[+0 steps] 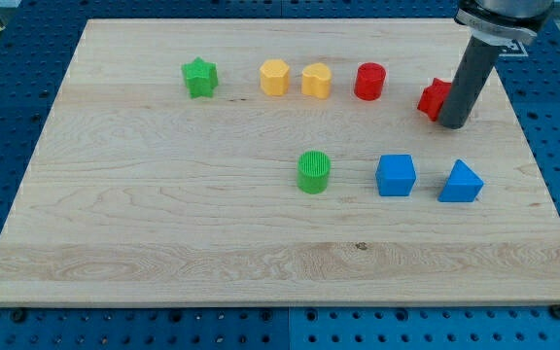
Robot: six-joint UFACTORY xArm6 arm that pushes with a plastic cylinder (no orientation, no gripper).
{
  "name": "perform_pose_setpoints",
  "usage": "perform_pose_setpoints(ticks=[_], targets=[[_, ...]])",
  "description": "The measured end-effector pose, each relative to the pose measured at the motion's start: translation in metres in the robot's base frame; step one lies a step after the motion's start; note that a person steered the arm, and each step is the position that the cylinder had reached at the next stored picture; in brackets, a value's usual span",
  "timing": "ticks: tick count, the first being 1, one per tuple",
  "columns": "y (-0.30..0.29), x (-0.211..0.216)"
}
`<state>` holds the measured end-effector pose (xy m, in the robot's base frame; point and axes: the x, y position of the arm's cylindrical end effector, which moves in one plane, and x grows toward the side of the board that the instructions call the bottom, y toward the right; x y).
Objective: Point your arm at green star
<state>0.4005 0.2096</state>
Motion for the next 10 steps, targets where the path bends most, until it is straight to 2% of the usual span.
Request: perform_pose_setpoints(ticks=[2,4,5,8,9,10], targets=[[-0.001,-0.03],[-0.014,-0.024],[-0.059,-0.021],[-0.261,0.004],[-0.338,0.002],[-0.4,-0.022]])
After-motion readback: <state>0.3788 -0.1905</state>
